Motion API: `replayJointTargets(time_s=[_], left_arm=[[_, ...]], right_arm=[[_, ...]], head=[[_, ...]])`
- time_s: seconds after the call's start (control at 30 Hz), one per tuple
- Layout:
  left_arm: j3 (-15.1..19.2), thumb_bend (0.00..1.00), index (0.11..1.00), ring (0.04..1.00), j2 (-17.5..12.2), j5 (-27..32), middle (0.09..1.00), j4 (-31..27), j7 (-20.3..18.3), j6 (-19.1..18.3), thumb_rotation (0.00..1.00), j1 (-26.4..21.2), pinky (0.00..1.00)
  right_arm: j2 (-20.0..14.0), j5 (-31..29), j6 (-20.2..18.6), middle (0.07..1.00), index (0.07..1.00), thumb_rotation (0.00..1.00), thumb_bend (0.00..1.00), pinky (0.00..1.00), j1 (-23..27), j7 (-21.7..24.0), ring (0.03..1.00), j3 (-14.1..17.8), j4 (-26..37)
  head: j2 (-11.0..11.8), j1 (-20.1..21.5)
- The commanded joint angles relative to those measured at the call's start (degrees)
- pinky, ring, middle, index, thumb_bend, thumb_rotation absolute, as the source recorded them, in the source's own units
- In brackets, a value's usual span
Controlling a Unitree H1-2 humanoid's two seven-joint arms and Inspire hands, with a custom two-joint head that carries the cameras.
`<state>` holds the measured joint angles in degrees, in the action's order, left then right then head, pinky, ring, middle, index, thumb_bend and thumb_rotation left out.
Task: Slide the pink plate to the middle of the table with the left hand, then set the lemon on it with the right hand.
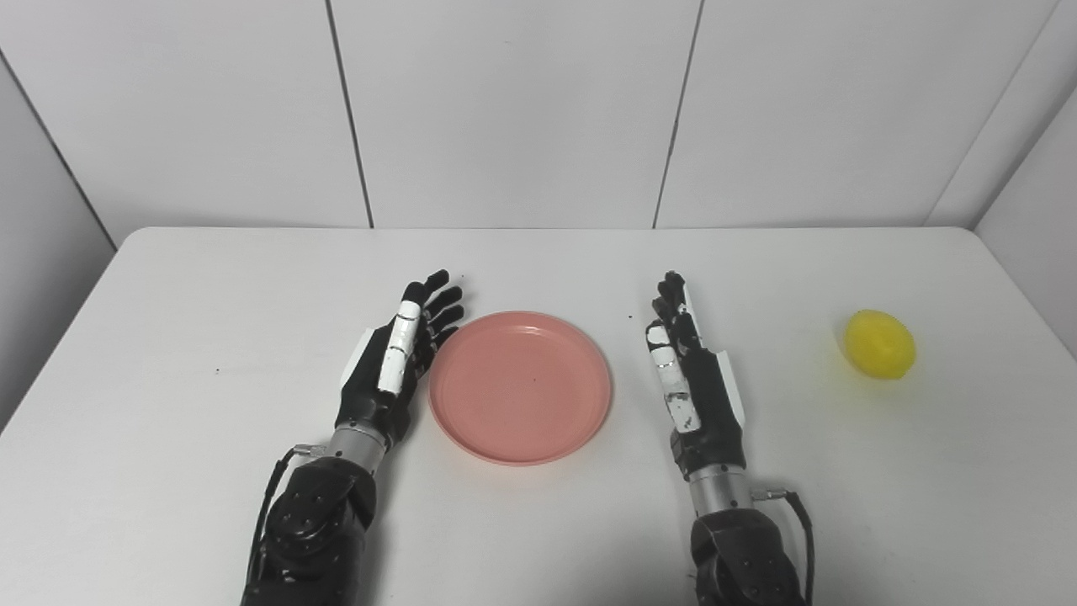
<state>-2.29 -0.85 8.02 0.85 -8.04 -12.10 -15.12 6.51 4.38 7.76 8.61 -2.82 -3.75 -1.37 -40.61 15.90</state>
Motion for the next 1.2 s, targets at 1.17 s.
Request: replayJointTargets(time_s=[1.17], left_arm=[[-5.2, 0.62, 0.989, 0.988, 3.0, -13.2, 0.985, 0.3, 6.6, 6.2, 1.0, 2.1, 0.99]], right_arm=[[-4.3, 10.5, -4.1, 0.992, 0.992, 0.96, 0.8, 0.96, 0.7, -4.7, 1.0, 3.6, 7.7]], head=[[2.0, 1.7]])
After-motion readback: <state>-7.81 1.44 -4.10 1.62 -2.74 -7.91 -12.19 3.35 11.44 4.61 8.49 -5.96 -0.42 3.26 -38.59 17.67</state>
